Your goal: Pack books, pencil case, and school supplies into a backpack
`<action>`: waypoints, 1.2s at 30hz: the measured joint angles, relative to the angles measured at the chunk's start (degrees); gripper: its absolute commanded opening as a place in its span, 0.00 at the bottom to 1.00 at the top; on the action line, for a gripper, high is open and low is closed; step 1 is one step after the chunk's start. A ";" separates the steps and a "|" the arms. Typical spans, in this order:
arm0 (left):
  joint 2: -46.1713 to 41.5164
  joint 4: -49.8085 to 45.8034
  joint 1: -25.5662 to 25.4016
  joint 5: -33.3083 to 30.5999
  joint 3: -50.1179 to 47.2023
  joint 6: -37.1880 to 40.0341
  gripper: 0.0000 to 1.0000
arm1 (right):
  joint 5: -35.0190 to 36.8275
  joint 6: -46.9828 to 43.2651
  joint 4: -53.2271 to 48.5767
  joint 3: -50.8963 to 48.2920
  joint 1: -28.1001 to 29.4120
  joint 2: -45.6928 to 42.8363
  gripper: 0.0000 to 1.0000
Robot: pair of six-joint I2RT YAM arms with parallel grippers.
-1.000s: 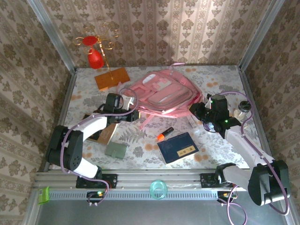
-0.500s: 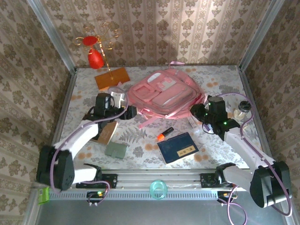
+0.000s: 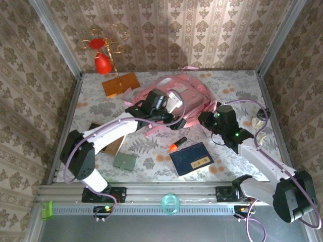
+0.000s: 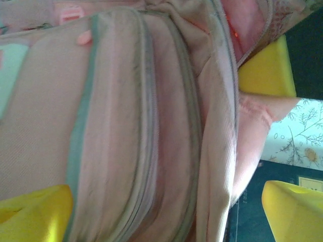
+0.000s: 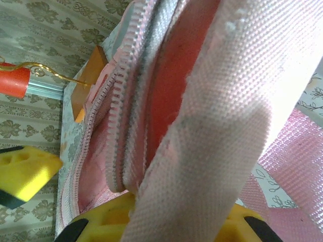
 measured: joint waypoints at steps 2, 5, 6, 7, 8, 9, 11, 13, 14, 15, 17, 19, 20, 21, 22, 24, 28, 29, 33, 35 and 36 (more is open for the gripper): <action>2.71 -1.22 -0.55 -0.39 2.64 1.29 0.85 | 0.11 0.02 0.55 0.00 0.42 0.52 0.00; 6.43 -2.78 -0.79 -0.42 6.12 2.80 0.65 | 0.24 0.02 1.20 0.00 0.79 0.94 0.00; 7.45 -3.28 -0.76 -0.44 7.23 2.86 0.56 | 0.26 0.04 1.29 -0.02 0.87 0.96 0.00; 8.50 -3.72 -0.76 -0.48 8.24 3.21 0.48 | 0.31 0.02 1.44 -0.07 0.92 0.96 0.00; 9.31 -4.22 -0.55 -0.37 9.11 3.52 0.41 | 0.46 0.02 1.62 -0.22 0.96 0.96 0.00; 9.97 -4.74 -0.35 0.07 9.88 3.61 0.36 | 0.68 0.00 2.05 -0.63 1.03 0.96 0.00; 10.78 -5.70 0.20 1.60 11.21 3.56 0.21 | 1.57 -0.02 3.02 -1.88 1.44 0.96 0.00; 10.97 -6.38 1.29 3.61 12.24 2.91 0.08 | 2.71 -0.13 3.58 -3.30 2.08 0.96 0.00; 10.99 -6.78 2.34 5.09 12.90 2.47 0.06 | 3.37 -0.28 3.67 -3.91 2.49 0.98 0.04; 10.99 -7.04 3.23 6.58 13.66 2.34 0.06 | 4.20 -0.52 3.52 -4.22 2.97 1.11 0.08; 10.93 -7.15 5.01 9.20 14.75 2.21 0.05 | 5.64 -1.62 3.19 -4.15 3.56 1.60 0.20; 10.56 -6.36 7.02 12.55 14.86 2.19 0.03 | 6.99 -2.89 1.29 -3.45 3.93 2.12 0.36; 10.21 -5.70 8.11 14.45 14.56 2.05 0.02 | 7.67 -3.67 -0.39 -2.82 4.09 2.43 0.42; 9.75 -4.55 9.16 16.65 13.86 2.01 0.02 | 8.35 -4.68 -2.25 -2.10 4.17 2.51 0.47; 9.11 -3.58 10.43 18.53 12.96 2.03 0.02 | 8.98 -5.86 -4.31 -1.42 4.28 2.51 0.54; 8.02 -2.01 12.85 21.22 11.47 2.56 0.02 | 9.70 -8.22 -8.33 -0.35 4.42 2.40 0.59; 8.04 -1.55 16.09 21.90 9.97 6.10 0.06 | 10.27 -11.52 -15.41 -0.26 4.42 0.44 0.66; 8.52 -1.46 16.31 21.90 9.84 6.60 0.07 | 10.08 -12.09 -16.63 -0.26 4.44 0.07 0.66; 10.95 0.46 15.89 21.42 8.92 7.13 0.33 | 8.92 -12.90 -21.99 0.20 4.44 -0.44 0.71; 11.17 1.90 15.45 20.61 7.58 6.05 0.56 | 8.33 -13.22 -24.09 0.42 4.50 -0.37 0.76; 11.13 2.89 15.34 19.69 6.54 5.62 0.66 | 8.02 -13.16 -25.59 0.57 4.70 -0.15 0.78</action>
